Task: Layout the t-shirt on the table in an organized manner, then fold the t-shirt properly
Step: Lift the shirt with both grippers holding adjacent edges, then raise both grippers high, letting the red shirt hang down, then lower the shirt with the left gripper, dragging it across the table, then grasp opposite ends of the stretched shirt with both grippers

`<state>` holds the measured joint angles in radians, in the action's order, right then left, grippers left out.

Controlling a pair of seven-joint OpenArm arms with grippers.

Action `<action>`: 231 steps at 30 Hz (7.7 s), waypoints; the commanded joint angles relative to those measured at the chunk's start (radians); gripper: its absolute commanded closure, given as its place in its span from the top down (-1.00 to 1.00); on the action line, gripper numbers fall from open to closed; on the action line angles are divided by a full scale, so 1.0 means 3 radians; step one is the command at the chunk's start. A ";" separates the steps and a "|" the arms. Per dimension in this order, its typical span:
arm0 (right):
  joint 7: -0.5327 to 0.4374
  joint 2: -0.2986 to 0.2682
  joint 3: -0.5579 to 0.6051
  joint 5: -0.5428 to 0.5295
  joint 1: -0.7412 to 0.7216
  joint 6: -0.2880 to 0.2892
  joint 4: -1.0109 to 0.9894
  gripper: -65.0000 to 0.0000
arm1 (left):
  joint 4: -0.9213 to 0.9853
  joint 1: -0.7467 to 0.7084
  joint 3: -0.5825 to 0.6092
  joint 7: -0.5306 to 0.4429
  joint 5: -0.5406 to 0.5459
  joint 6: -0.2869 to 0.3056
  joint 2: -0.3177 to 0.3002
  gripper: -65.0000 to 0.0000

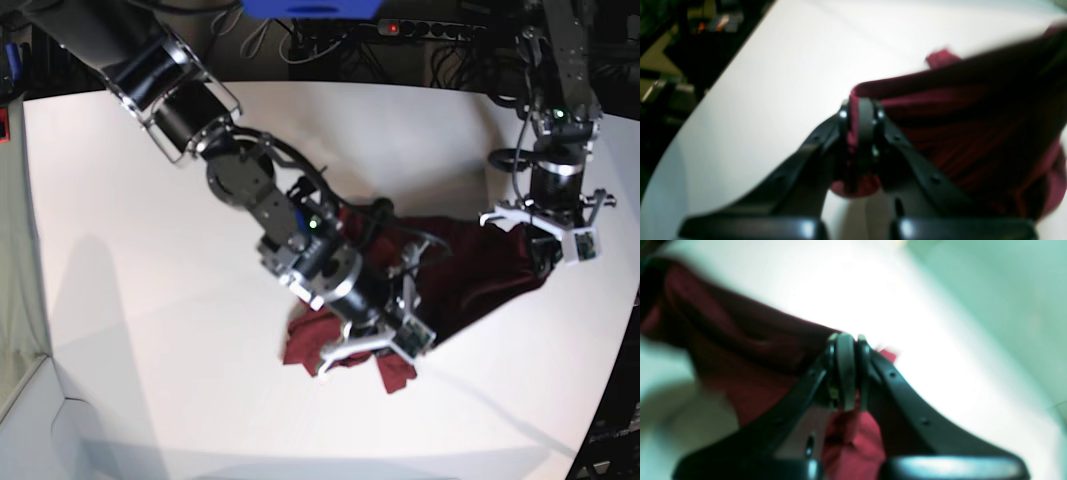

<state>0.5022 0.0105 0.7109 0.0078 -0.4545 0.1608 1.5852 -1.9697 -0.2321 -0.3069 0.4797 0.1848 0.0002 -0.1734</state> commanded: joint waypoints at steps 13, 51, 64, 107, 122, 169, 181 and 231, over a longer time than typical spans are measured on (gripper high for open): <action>0.0379 -0.0002 -0.0868 -0.0003 -0.0958 0.0004 0.0549 -1.00 | 0.0006 0.1825 0.0320 -0.0083 -0.0030 -0.0039 -0.0023 -0.99; 0.0354 0.0433 -0.1180 0.0002 -0.2837 0.0004 -0.0489 -1.00 | 0.0927 0.4899 0.0611 -0.0083 -0.0020 -0.0044 -0.0407 -0.99; 0.0298 0.0489 -0.1196 0.0002 -0.2837 -0.0007 -0.0592 -1.00 | 0.0820 0.4822 0.0611 0.0066 -0.0030 -0.0044 -0.0642 -0.99; 0.0292 -0.0615 -0.1999 -0.0003 -0.2837 -0.0007 -0.0453 -1.00 | 0.1587 0.5137 0.0376 -0.0072 -0.0015 -0.0044 -0.0887 -0.99; 0.0313 -0.0651 -0.2106 -0.0003 -0.2837 -0.0007 -0.0326 -1.00 | 0.1019 0.4285 0.0402 -0.0047 -0.0025 -0.0044 -0.0248 -0.99; 0.0292 -0.0805 -0.2664 -0.0013 -0.0902 -0.0007 0.0718 -0.23 | 0.1976 0.1482 0.3107 -0.0441 0.0000 -0.0019 0.0785 -0.07; 0.0318 -0.0513 -0.2761 -0.0003 0.0239 -0.0007 0.1158 -0.11 | 0.1444 0.1344 0.2862 -0.0451 0.0000 -0.0034 -0.0043 0.31; 0.0298 0.0218 -0.2761 -0.0018 0.1415 0.0004 -0.0182 0.24 | 0.1444 0.0664 0.0478 -0.0471 -0.0030 -0.0008 -0.0519 0.31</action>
<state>0.6170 0.0776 -0.1177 0.0105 -0.0128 0.1608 1.5143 -1.5166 -0.0498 -0.1600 0.3645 0.1795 0.0010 -0.3180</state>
